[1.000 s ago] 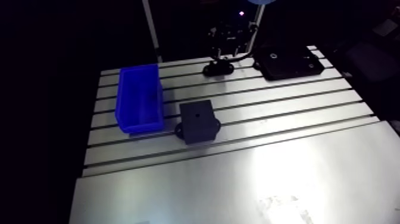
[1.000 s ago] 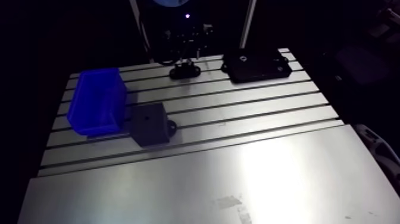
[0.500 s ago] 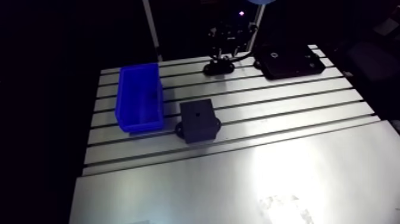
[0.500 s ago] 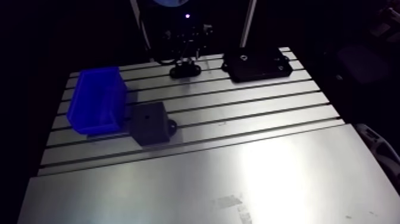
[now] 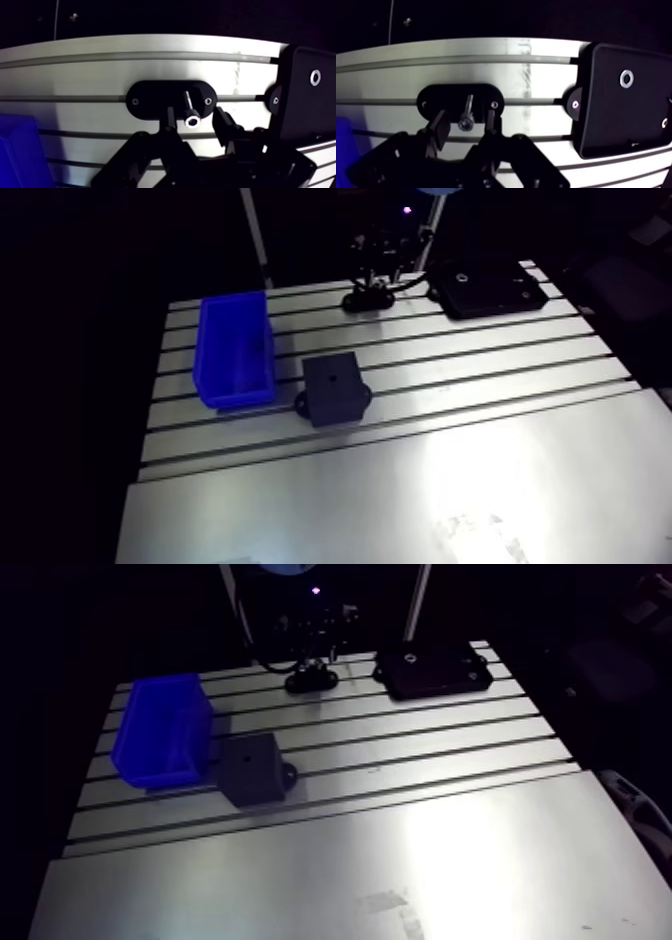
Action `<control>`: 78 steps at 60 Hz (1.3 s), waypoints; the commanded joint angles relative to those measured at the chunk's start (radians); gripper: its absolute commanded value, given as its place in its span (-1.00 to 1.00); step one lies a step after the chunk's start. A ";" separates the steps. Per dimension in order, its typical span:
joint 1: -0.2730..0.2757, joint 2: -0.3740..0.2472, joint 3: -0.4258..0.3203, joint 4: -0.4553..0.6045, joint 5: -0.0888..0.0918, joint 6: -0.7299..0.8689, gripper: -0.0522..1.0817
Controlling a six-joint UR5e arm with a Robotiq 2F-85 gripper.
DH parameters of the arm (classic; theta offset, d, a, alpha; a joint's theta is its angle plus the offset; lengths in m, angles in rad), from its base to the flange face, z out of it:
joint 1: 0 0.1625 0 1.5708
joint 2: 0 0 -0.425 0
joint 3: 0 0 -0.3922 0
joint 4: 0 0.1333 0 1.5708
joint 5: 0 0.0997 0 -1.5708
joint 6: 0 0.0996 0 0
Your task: Pick up the M10 bolt and insert it into the hole until fully seated.
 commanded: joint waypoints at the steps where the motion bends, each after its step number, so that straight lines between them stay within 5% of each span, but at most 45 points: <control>1: -0.001 0.002 -0.002 0.001 -0.001 0.000 0.00; 78: 0.003 0.005 -0.009 0.013 0.005 0.000 0.18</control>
